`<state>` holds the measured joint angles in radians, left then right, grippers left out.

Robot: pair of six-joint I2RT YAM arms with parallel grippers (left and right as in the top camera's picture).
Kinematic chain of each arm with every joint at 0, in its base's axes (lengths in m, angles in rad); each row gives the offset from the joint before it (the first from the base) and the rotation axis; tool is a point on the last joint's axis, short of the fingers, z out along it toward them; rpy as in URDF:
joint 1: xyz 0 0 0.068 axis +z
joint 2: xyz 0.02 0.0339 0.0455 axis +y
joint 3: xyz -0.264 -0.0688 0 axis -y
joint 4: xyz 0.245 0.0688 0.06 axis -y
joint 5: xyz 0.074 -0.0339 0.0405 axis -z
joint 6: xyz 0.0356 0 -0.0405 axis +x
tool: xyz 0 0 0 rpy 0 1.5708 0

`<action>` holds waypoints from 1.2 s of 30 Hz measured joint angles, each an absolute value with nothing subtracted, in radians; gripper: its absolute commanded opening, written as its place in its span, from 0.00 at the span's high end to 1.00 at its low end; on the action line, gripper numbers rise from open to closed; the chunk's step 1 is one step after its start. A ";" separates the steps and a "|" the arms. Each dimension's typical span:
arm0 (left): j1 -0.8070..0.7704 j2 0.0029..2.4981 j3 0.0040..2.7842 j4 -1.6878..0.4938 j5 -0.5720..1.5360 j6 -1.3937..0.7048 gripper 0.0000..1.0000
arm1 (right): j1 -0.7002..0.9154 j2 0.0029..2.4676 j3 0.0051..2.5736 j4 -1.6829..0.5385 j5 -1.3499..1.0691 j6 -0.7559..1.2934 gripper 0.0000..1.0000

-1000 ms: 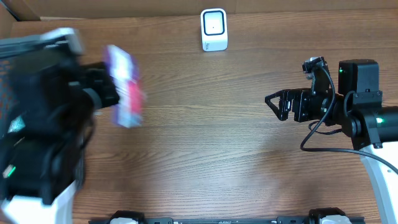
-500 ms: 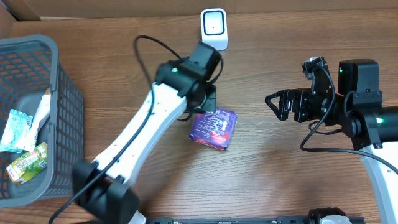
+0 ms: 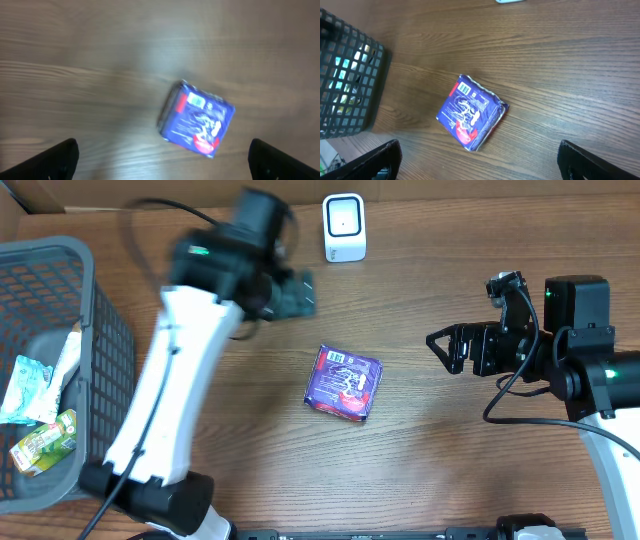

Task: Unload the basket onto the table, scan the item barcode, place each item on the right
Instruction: 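Lift the purple pack out and place it on the table center, then reach the left gripper back into the basket for the green juice box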

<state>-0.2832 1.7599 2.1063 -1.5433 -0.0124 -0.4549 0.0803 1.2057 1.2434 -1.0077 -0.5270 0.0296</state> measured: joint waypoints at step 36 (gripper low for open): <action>0.926 1.610 1.478 -1.119 -0.060 -0.571 0.03 | 0.080 1.206 1.243 -1.023 -0.527 0.030 0.00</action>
<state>0.9264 1.6096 1.4780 -1.1187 -0.0601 -0.5713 0.0803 1.2057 1.2434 -1.0225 -0.5274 0.0296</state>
